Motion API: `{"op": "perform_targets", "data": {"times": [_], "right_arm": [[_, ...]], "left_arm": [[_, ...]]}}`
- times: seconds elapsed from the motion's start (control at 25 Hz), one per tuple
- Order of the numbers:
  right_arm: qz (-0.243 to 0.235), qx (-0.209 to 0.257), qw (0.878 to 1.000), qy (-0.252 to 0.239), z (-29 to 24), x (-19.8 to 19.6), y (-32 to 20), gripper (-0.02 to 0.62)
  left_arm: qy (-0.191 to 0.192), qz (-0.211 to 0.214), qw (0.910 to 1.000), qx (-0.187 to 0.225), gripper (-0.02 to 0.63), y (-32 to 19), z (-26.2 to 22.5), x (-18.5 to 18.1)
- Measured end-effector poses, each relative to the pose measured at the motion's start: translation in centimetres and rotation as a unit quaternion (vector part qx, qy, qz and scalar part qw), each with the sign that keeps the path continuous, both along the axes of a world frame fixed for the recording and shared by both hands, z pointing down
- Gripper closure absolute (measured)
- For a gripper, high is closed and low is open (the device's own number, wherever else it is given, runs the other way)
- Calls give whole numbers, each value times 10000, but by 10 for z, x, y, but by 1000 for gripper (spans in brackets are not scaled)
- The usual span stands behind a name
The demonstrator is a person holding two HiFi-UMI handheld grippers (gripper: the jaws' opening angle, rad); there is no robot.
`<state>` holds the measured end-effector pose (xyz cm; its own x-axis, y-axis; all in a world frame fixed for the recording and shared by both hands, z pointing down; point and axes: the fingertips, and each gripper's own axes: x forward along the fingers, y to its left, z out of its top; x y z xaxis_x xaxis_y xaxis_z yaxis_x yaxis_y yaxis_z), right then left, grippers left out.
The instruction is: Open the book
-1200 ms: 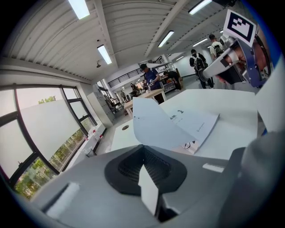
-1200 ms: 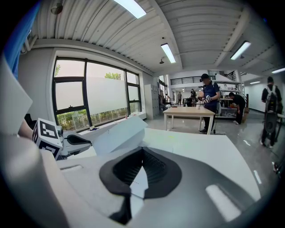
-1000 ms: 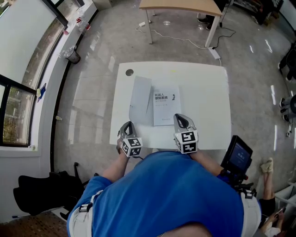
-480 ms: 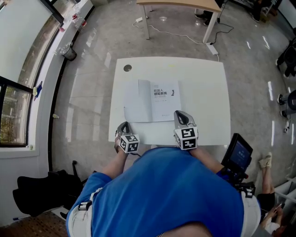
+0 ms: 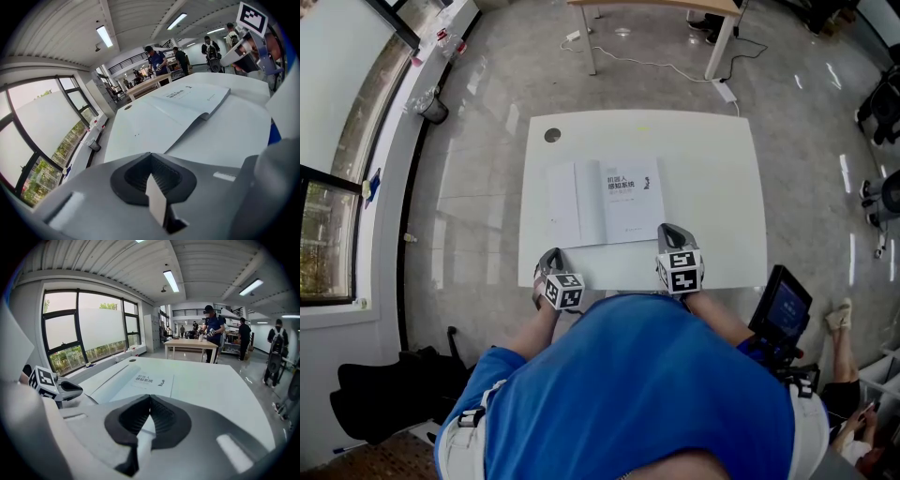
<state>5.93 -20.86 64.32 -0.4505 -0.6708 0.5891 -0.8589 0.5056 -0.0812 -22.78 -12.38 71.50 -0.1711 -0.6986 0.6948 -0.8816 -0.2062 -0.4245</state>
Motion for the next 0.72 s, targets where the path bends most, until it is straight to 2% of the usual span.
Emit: {"op": "perform_targets", "data": {"times": [0.28, 0.32, 0.4, 0.56, 0.72], "right_arm": [[243, -527, 9978, 321, 34, 14, -2, 586], [257, -661, 9969, 327, 39, 16, -1, 529], [260, -923, 9948, 346, 49, 19, 2, 488], [273, -1268, 9910, 332, 60, 19, 6, 483], [344, -1424, 9888, 270, 64, 18, 6, 483]], "left_arm": [[-77, 25, 9997, 233, 598, 0, -14, -4], [-55, 33, 9996, 258, 598, 0, -17, -3], [-18, 55, 9996, 289, 598, -1, -20, -2], [-5, 146, 9995, 277, 598, -5, -24, -1], [21, 249, 9994, 234, 598, -11, -24, 1]]}}
